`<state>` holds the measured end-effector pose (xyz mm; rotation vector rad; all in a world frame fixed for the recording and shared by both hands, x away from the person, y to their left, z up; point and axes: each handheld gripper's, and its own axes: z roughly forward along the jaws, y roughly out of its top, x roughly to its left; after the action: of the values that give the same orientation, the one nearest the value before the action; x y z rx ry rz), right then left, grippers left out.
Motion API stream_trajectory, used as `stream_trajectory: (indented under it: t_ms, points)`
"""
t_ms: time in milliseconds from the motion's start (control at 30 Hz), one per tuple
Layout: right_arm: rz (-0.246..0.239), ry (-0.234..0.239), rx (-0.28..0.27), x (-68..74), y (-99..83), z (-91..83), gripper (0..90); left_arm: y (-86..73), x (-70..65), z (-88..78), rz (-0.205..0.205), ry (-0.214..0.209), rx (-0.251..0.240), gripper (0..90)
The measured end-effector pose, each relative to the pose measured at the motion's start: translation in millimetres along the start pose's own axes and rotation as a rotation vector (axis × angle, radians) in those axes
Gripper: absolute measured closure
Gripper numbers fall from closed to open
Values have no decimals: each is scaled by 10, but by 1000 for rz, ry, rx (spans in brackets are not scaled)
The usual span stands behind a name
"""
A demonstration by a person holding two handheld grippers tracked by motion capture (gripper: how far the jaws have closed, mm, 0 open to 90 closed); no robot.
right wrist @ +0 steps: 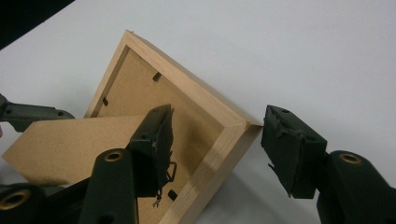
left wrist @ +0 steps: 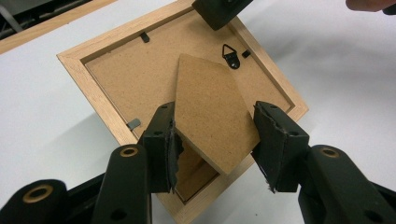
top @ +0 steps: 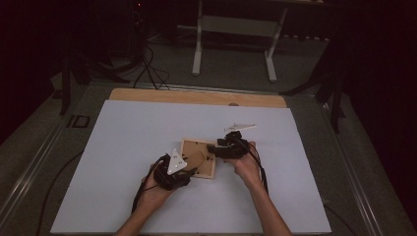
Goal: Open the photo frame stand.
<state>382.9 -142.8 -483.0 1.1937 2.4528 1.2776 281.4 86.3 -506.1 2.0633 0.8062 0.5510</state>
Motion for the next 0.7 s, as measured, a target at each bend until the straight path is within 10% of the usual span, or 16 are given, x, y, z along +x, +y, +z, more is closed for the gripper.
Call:
stream_trajectory:
  t_ms: [700]
  points:
    - [28, 49, -3, -27, -58, 12, 443, -18, 34, 8, 2, -34, 41, 521]
